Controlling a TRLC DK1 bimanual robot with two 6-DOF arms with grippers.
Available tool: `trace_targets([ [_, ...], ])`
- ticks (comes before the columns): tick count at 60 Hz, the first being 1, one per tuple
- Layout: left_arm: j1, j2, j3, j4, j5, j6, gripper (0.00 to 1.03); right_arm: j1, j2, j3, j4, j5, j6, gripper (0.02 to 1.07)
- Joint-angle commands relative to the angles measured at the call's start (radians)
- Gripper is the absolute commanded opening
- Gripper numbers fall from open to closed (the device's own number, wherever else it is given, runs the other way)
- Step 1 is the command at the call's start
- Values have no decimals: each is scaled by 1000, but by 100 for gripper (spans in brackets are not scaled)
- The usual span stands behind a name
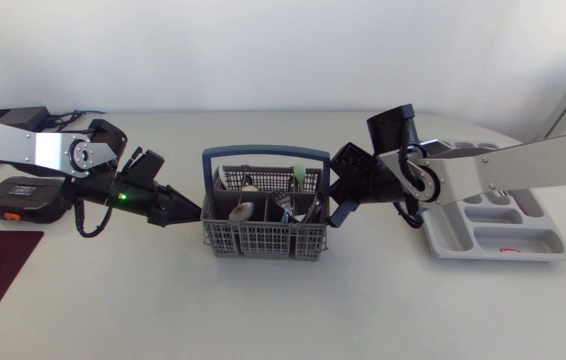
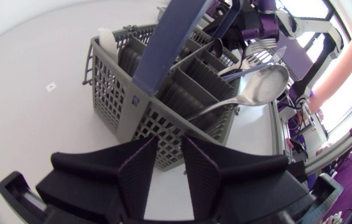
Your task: Unload the cutlery basket into the drawer organizer.
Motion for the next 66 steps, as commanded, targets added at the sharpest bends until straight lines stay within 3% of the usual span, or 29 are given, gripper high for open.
trace_targets([
  [1,4,-58,-31,-4,46,29,32,-12,-53,-43,24,-20,15,22],
  [3,11,-66,-36,-4,45,29,33,-22,-76,-63,22,-20,15,24],
  [6,27,-86,-48,-1,45,29,33,-38,-151,-124,22,-22,15,42],
  [8,30,-98,-56,1,43,29,33,-41,-196,-155,19,-23,14,44],
  [25,37,-175,-143,17,36,45,34,-14,-386,-324,-24,-32,35,43],
  [33,8,-202,-183,36,16,48,34,49,-400,-366,-26,-32,50,24],
  [43,-12,-212,-208,54,5,48,34,121,-404,-380,-18,-28,75,24],
  [66,-67,-195,-205,88,-10,20,34,127,-295,-281,19,24,81,24],
])
